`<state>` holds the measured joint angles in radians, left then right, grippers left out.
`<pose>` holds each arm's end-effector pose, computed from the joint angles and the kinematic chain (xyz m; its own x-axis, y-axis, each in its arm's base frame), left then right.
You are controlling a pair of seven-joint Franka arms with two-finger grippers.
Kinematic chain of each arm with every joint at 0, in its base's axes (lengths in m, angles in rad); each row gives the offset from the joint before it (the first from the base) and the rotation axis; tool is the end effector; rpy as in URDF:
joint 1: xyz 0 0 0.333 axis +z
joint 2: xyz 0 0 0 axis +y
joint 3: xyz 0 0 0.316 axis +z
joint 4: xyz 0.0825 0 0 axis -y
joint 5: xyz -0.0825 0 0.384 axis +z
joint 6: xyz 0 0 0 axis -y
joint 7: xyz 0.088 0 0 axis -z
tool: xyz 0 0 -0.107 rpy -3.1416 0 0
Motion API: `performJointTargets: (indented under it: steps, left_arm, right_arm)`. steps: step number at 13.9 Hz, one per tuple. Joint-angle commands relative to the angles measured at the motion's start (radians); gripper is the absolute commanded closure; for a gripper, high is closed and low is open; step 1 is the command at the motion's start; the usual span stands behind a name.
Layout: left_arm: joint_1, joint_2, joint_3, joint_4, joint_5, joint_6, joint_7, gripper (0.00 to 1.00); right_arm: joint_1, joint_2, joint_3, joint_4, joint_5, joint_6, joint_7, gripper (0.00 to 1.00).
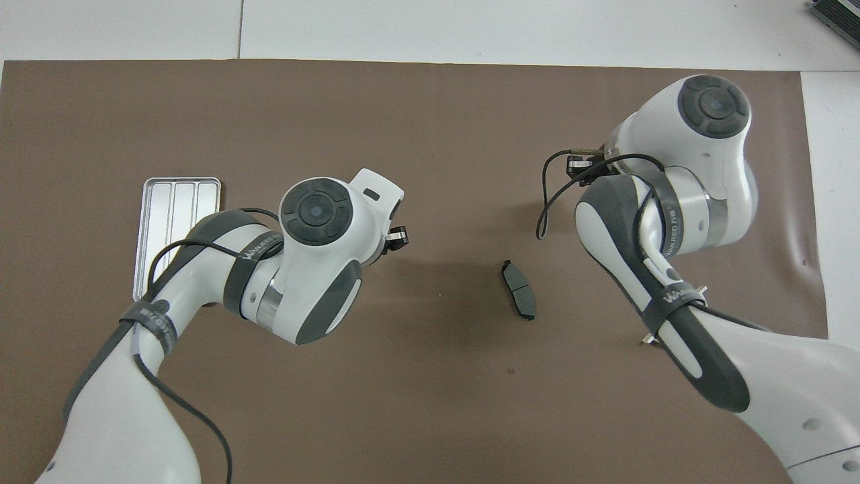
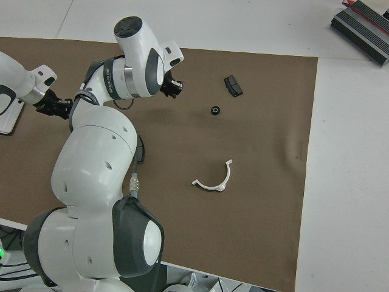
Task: Place bearing gear from tray to pile
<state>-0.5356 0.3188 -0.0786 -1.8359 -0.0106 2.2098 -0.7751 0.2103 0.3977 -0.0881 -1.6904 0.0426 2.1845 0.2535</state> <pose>0.5222 -0.3647 0.3630 0.9851 0.1713 0.0164 0.1699 -0.9834 0.0629 0.6649 0.0894 0.3770 0.9848 -0.1457 0.0941 -0.1438 -0.9892 -0.0274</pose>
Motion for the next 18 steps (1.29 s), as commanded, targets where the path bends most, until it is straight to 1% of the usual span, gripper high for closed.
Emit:
performJointTargets:
  steps: [1,3,4,5,6,8,9,10,11,12,14,15,16,18]
  left_arm:
    - [-0.044,0.083,0.017,0.110,0.015,-0.009,-0.039,0.96]
    - [-0.082,0.117,0.017,0.139,0.017,-0.003,-0.079,0.96]
    - [-0.090,0.118,0.017,0.139,0.018,0.005,-0.085,0.90]
    - [-0.090,0.120,0.017,0.141,0.018,0.008,-0.085,0.71]
    - [-0.089,0.120,0.016,0.145,0.021,0.013,-0.084,0.46]
    - [-0.084,0.121,0.017,0.149,0.024,0.016,-0.079,0.17]
    - [-0.080,0.120,0.017,0.150,0.027,0.013,-0.076,0.14]
    - [-0.070,0.114,0.019,0.165,0.038,0.011,-0.073,0.11]
    - [-0.044,0.105,0.019,0.179,0.043,-0.005,-0.072,0.10]
    - [0.020,0.064,0.016,0.178,0.043,-0.042,-0.053,0.10]
    - [0.118,-0.021,0.011,0.179,0.032,-0.167,0.072,0.10]
    - [0.164,-0.047,0.011,0.182,0.031,-0.215,0.135,0.10]
    - [0.222,-0.076,0.011,0.182,0.031,-0.252,0.189,0.10]
    - [0.317,-0.121,0.011,0.184,0.031,-0.330,0.319,0.10]
  right_arm:
    - [-0.040,0.036,0.018,-0.023,0.042,0.101,-0.062,1.00]
    - [-0.049,0.087,0.019,-0.012,0.042,0.174,-0.063,1.00]
    - [-0.058,0.113,0.019,-0.003,0.042,0.211,-0.063,1.00]
    - [-0.060,0.131,0.019,0.001,0.042,0.236,-0.063,1.00]
    - [-0.061,0.144,0.019,0.000,0.042,0.257,-0.065,1.00]
    - [-0.065,0.145,0.018,-0.009,0.042,0.264,-0.068,1.00]
    - [-0.068,0.145,0.019,-0.012,0.042,0.265,-0.069,0.67]
    - [-0.068,0.145,0.019,-0.012,0.042,0.265,-0.068,0.02]
    - [-0.068,0.145,0.019,-0.011,0.042,0.265,-0.066,0.00]
    - [-0.063,0.144,0.018,-0.006,0.042,0.264,-0.065,0.00]
    - [-0.043,0.127,0.018,0.003,0.034,0.250,-0.054,0.00]
    - [-0.022,0.106,0.016,0.001,0.028,0.233,-0.051,0.00]
    - [0.013,0.080,0.014,0.003,0.026,0.186,-0.036,0.00]
    - [0.070,0.053,0.014,0.017,0.022,0.121,0.028,0.00]
